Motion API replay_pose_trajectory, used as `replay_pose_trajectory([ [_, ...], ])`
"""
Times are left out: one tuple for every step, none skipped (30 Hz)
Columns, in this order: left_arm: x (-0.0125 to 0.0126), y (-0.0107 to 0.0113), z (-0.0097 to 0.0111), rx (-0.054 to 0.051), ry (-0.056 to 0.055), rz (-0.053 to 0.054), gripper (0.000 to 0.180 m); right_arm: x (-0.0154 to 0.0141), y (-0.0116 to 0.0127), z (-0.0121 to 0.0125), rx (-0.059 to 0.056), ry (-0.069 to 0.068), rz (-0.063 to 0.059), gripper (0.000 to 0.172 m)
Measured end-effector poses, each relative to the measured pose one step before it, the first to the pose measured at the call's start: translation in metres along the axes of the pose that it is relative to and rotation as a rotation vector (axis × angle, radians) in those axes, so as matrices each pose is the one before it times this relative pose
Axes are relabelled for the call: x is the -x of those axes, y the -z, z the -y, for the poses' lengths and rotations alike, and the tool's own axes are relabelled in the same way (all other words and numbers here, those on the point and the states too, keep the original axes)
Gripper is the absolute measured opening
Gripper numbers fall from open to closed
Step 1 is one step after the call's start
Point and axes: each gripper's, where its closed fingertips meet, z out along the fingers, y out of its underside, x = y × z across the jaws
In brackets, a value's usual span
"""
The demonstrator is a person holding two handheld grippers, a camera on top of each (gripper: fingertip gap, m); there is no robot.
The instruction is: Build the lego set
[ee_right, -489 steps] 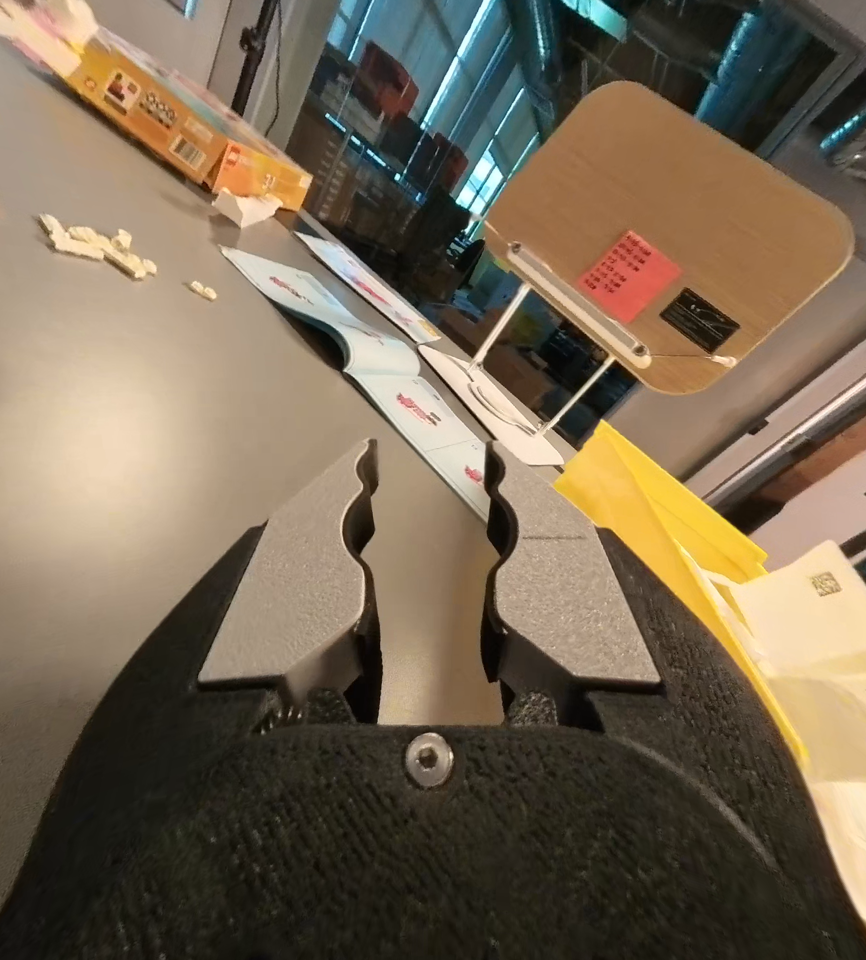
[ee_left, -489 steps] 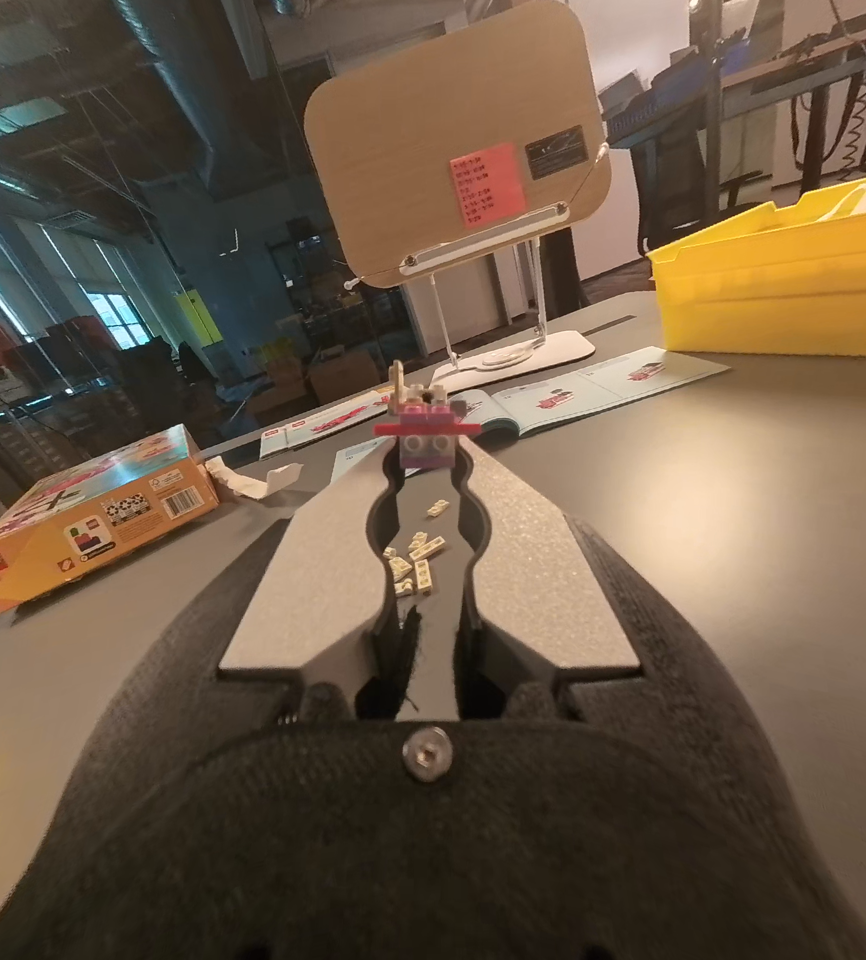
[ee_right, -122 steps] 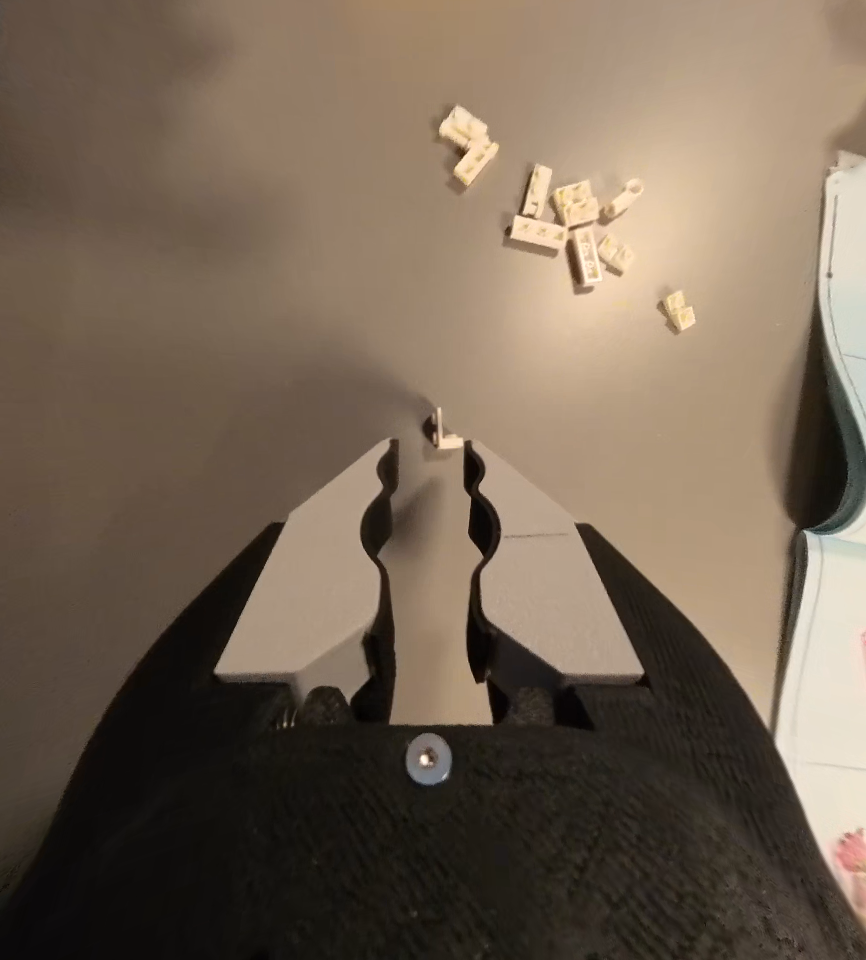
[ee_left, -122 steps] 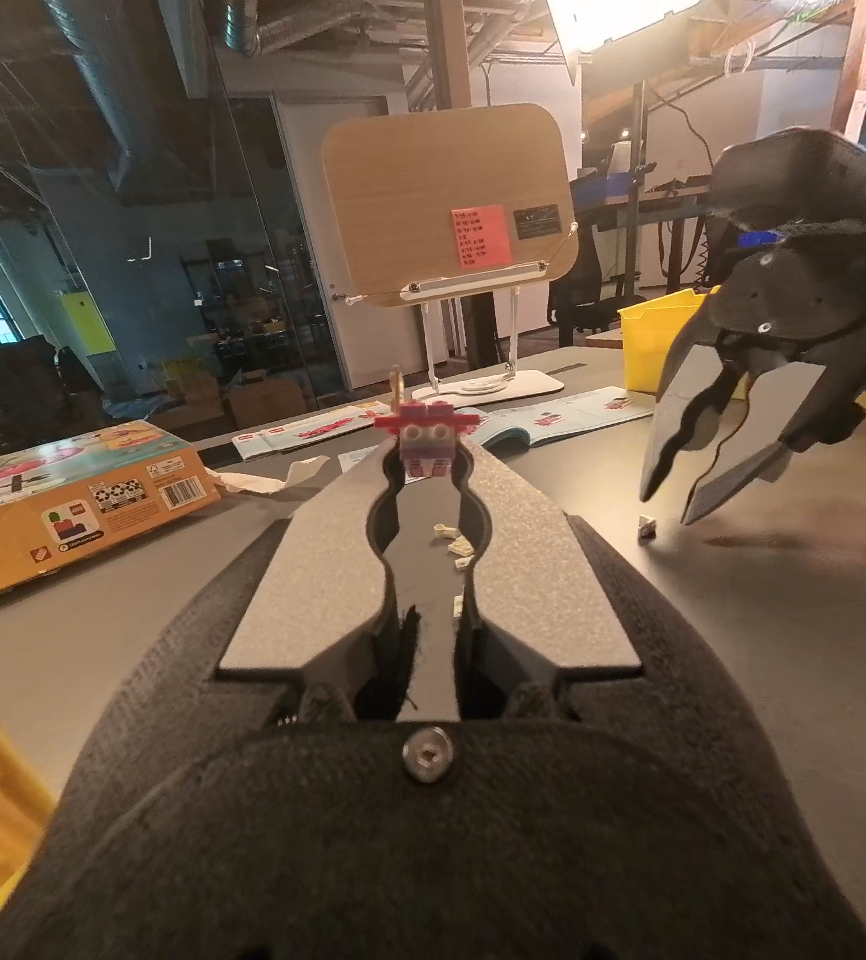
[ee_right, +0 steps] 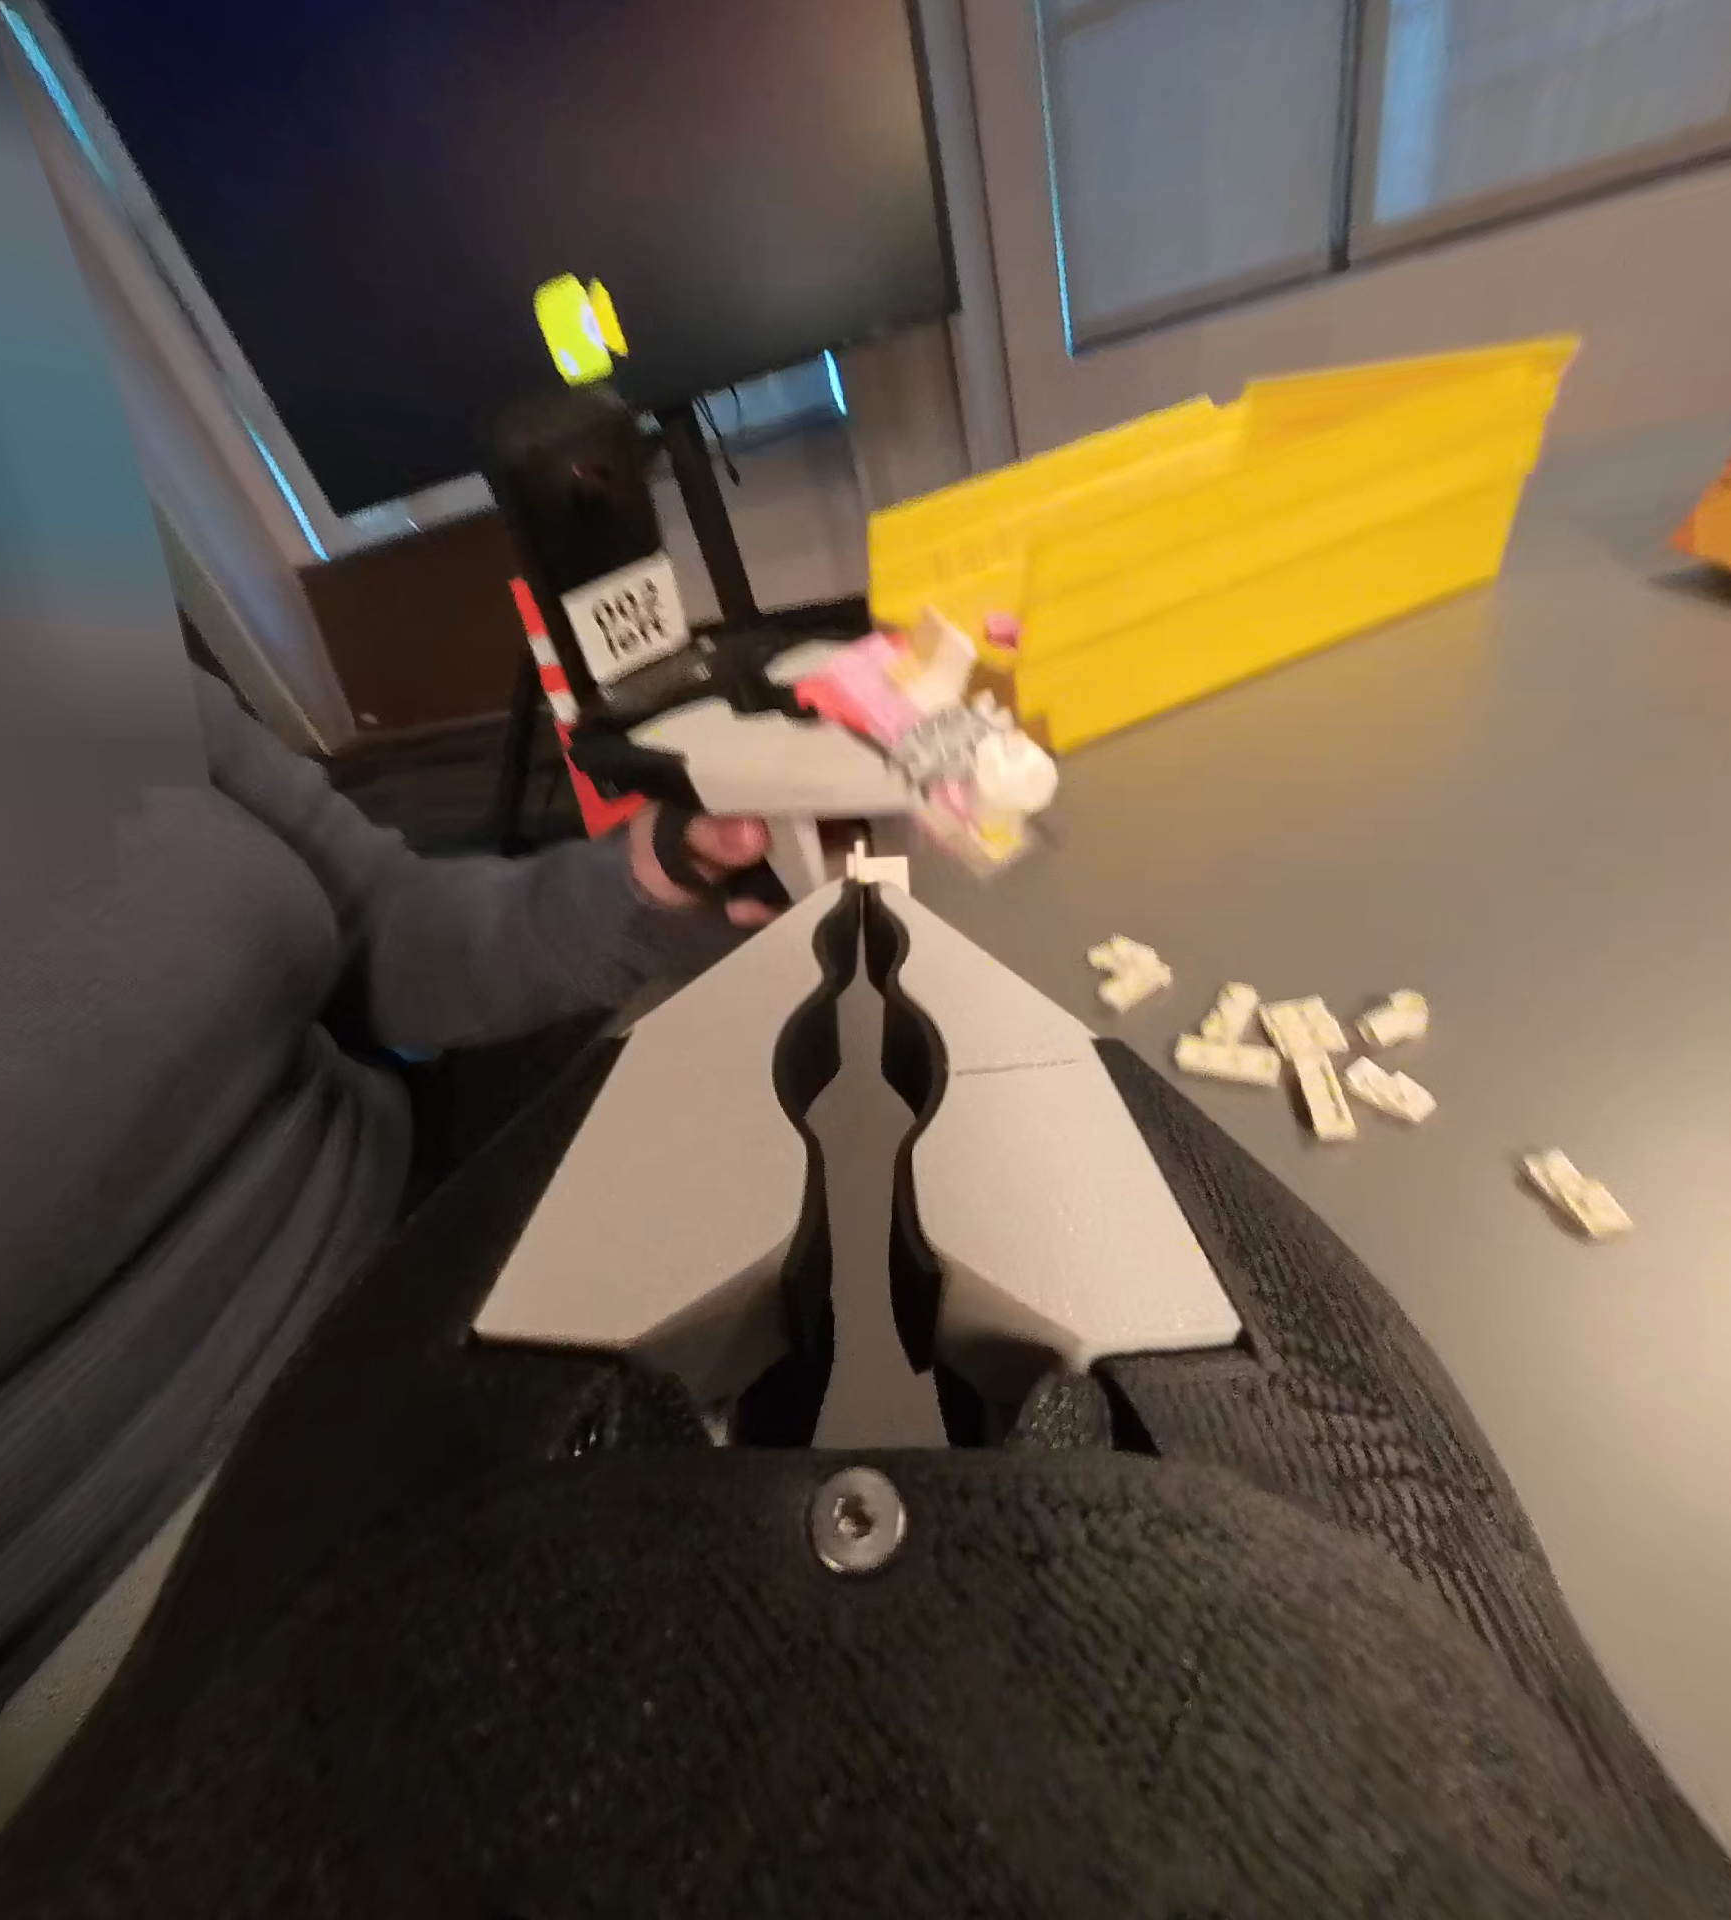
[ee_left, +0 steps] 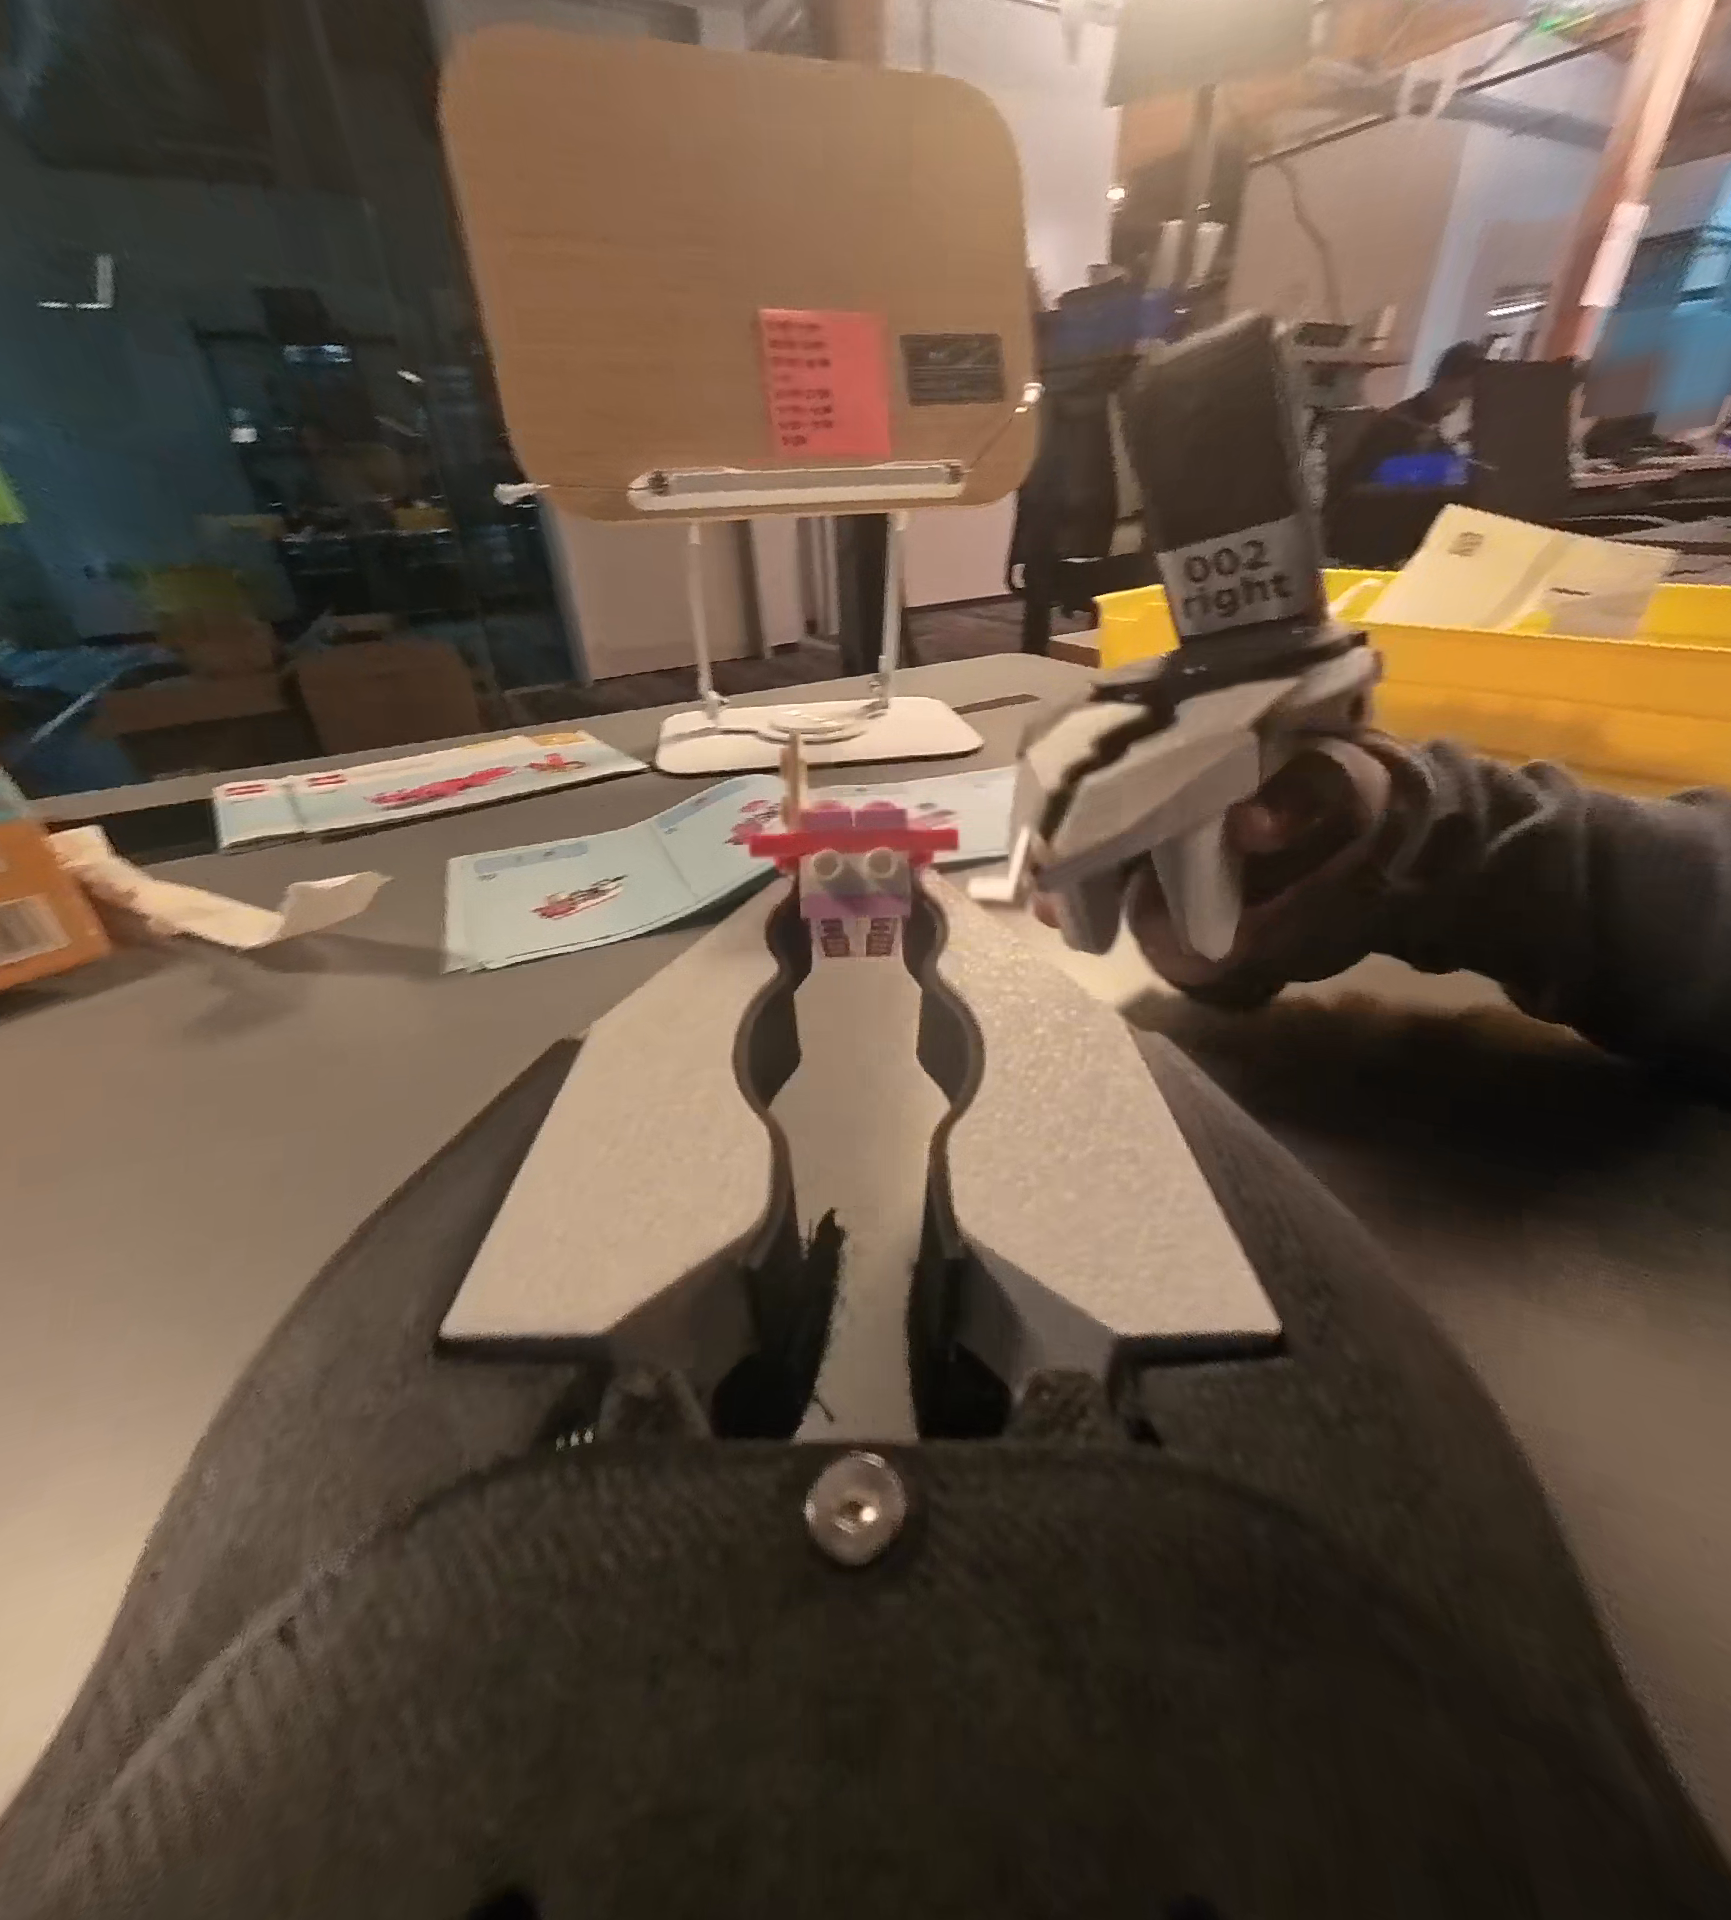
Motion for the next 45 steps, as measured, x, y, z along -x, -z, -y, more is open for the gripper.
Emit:
replay_pose_trajectory([
  [0.00366,0.00081,0.00046,-0.0044,0.0117,0.0156,0.015,-0.00599,0.00264,-0.01177,0.0711,-0.0148,-0.0292,0.0],
  [0.00268,0.00069,0.00074,-0.0061,0.0152,0.0092,0.015,-0.00659,0.00178,-0.01318,0.0811,-0.0133,-0.0338,0.0],
  [0.00213,0.00049,0.00065,-0.0045,0.013,0.0066,0.015,-0.00624,0.00059,-0.0117,0.0785,-0.0123,-0.0341,0.0],
  [0.0008,0.00024,0.0004,-0.0033,0.0094,-0.0013,0.015,-0.00385,-0.00026,-0.00966,0.076,-0.0066,-0.0234,0.0],
  [0.00028,0.00015,0.00033,-0.0022,0.0047,-0.0013,0.015,-0.00234,-0.00056,-0.00912,0.0791,0.0054,-0.0178,0.0],
  [0.00003,0.00013,0.00013,-0.0015,0.001,-0.0008,0.015,-0.00234,-0.00083,-0.00873,0.0793,0.0113,-0.0183,0.0],
  [-0.0006,-0.00003,-0.00008,0.0005,-0.002,-0.0027,0.015,-0.00249,-0.00103,-0.00729,0.072,0.0104,-0.0166,0.0],
  [-0.00049,-0.00021,-0.0001,0.0012,-0.0033,-0.0011,0.015,-0.00141,-0.00126,-0.0056,0.0596,0.0081,-0.0075,0.0],
  [-0.00021,-0.00006,-0.00011,0.0007,-0.003,0.0005,0.015,-0.0003,-0.00166,-0.00401,0.0475,0.0057,0.001,0.0],
  [-0.0002,0.00001,0.00004,-0.0003,-0.0021,-0.0002,0.015,0.00016,-0.00153,-0.0018,0.0314,0.0044,0.0052,0.0],
  [0.00002,0.00007,0.00014,-0.0016,-0.0006,0.0009,0.015,0.00002,-0.00065,0.00046,0.015,0.0033,0.0041,0.0],
  [0.0001,0.00023,0.0002,-0.002,0.001,0.0001,0.015,-0.00048,-0.0001,0.00061,0.012,0.0023,0.0003,0.0],
  [-0.00014,0.00013,0.00015,-0.0009,0.0018,-0.0022,0.015,-0.00047,0.00003,0.00007,0.0128,0.0011,-0.0019,0.0],
  [-0.00018,-0.0001,-0.00004,0.0003,0.0014,-0.0026,0.015,-0.00066,0.00038,0.00025,0.0093,-0.0008,-0.0042,0.0],
  [-0.0001,-0.00004,-0.00008,0.0005,0.0005,-0.0017,0.015,-0.00017,0.00075,0.00005,0.0077,-0.003,-0.0031,0.0],
  [-0.00035,-0.00004,-0.00003,0.0002,-0.0006,-0.0019,0.015,0.00033,0.00104,-0.00001,0.0055,-0.0038,-0.0007,0.0],
  [-0.0004,-0.00002,0.00001,-0.0001,-0.0017,-0.0021,0.015,0.00039,0.00137,0.00044,0.0006,-0.0036,-0.0019,0.001],
  [-0.00029,-0.00003,-0.00004,0.0003,-0.0013,-0.0018,0.015,0.00029,0.00168,0.00042,-0.0004,-0.0042,-0.0036,0.005],
  [-0.00017,0.00002,0.00004,-0.0002,-0.0004,-0.0008,0.015,0.00013,0.00171,0.00033,0.0015,-0.0026,-0.0063,0.007],
  [-0.00013,0.00001,0.00016,-0.0011,0.0,-0.0012,0.015,-0.00067,0.00162,0.00011,0.0034,0.0027,-0.0145,0.01],
  [-0.00022,0.0001,0.00002,-0.0008,0.001,-0.0023,0.015,-0.00164,0.00124,-0.00016,0.0082,0.0073,-0.0236,0.012],
  [-0.00011,0.00001,0.00012,-0.0008,0.0018,-0.0024,0.015,-0.00088,0.0006,-0.00015,0.0123,0.0072,-0.0213,0.013],
  [0.00005,0.00018,0.00025,-0.0016,0.0018,-0.0012,0.015,0.00092,-0.00003,0.00013,0.0157,0.0054,-0.0115,0.013],
  [-0.00004,0.00009,0.00006,-0.001,0.0019,-0.0021,0.015,0.0012,-0.00031,-0.00069,0.0214,0.008,-0.0098,0.013],
  [-0.00017,-0.00003,0.00002,-0.0001,0.002,-0.0024,0.015,0.00039,-0.00025,-0.00185,0.0276,0.0131,-0.014,0.013],
  [0.00013,0.00003,0.00008,-0.0005,0.0018,-0.0007,0.015,-0.0006,-0.00015,-0.00257,0.0301,0.0137,-0.0163,0.013],
  [-0.00009,0.00019,0.0002,-0.0013,0.0009,-0.001,0.015,-0.0012,-0.00016,-0.00284,0.0285,0.0096,-0.0153,0.013],
  [-0.00019,0.0001,0.00018,-0.0012,0.0002,-0.0018,0.015,-0.00099,-0.00037,-0.0025,0.023,0.0042,-0.0093,0.013],
  [-0.00021,-0.00004,0.0,0.0,0.0001,-0.0021,0.015,-0.00032,-0.00014,-0.00159,0.0134,0.0001,-0.0015,0.013],
  [-0.00027,0.00002,-0.00004,0.0003,-0.0001,-0.002,0.015,-0.00043,0.00015,-0.00024,0.0029,-0.0036,-0.0007,0.013],
  [-0.00027,0.00002,0.00004,-0.0003,-0.0004,-0.0015,0.015,-0.0003,0.00088,0.00079,-0.0039,-0.0055,-0.0025,0.013],
  [-0.00013,0.00005,0.0001,-0.0007,-0.0002,-0.0013,0.015,0.00081,0.0014,0.00162,-0.0068,-0.0023,-0.0013,0.013],
  [-0.00013,0.00013,0.00013,-0.0008,0.0006,-0.0012,0.015,0.00173,0.00153,0.00265,-0.0096,0.0058,-0.0034,0.013],
  [-0.00011,0.00008,0.00015,-0.001,0.001,-0.0015,0.015,0.00245,0.00142,0.00355,-0.0119,0.0126,-0.0062,0.013],
  [-0.00001,0.00009,0.00014,-0.0009,0.0009,-0.0008,0.015,0.00339,0.00082,0.00398,-0.0124,0.0124,-0.0042,0.013],
  [0.00004,0.00009,0.00004,-0.0009,0.0009,-0.0005,0.015,0.00411,0.00008,0.00408,-0.0124,0.0093,-0.0009,0.013],
  [-0.0001,0.00001,0.00009,-0.0006,0.0008,-0.0013,0.015,0.00399,-0.0008,0.00418,-0.0128,0.0086,-0.0017,0.013],
  [-0.00018,0.00009,0.00006,-0.0004,0.0013,-0.0025,0.015,0.00345,-0.00172,0.00288,-0.0082,0.0094,-0.0051,0.012],
  [-0.00016,0.00003,0.00006,-0.0004,0.0008,-0.0017,0.015,0.0025,-0.00242,0.00054,0.0029,0.0107,-0.0084,0.01],
  [-0.00011,0.00013,0.0002,-0.0013,0.0,-0.0006,0.015,0.00124,-0.00287,-0.00121,0.0092,0.0127,-0.0134,0.01],
  [-0.00027,0.00013,0.0002,-0.0013,0.0003,-0.0016,0.015,0.00046,-0.00292,-0.00185,0.0081,0.0109,-0.0141,0.01],
  [-0.0003,0.00005,0.00001,-0.0007,0.0005,-0.0022,0.015,0.00029,-0.00263,-0.00201,0.004,0.0049,-0.0078,0.01],
  [-0.0002,0.00009,0.00009,-0.0006,-0.0004,-0.0012,0.015,-0.00015,-0.00219,-0.00226,-0.0006,-0.0012,-0.0049,0.01],
  [-0.00021,-0.00001,0.00002,-0.0001,-0.0002,-0.0016,0.015,-0.00109,-0.00142,-0.0026,-0.0015,-0.0058,-0.0064,0.01],
  [-0.00034,0.00003,0.0,0.0,-0.0001,-0.0018,0.015,-0.00135,-0.00078,-0.00326,-0.001,-0.0085,-0.0068,0.009],
])
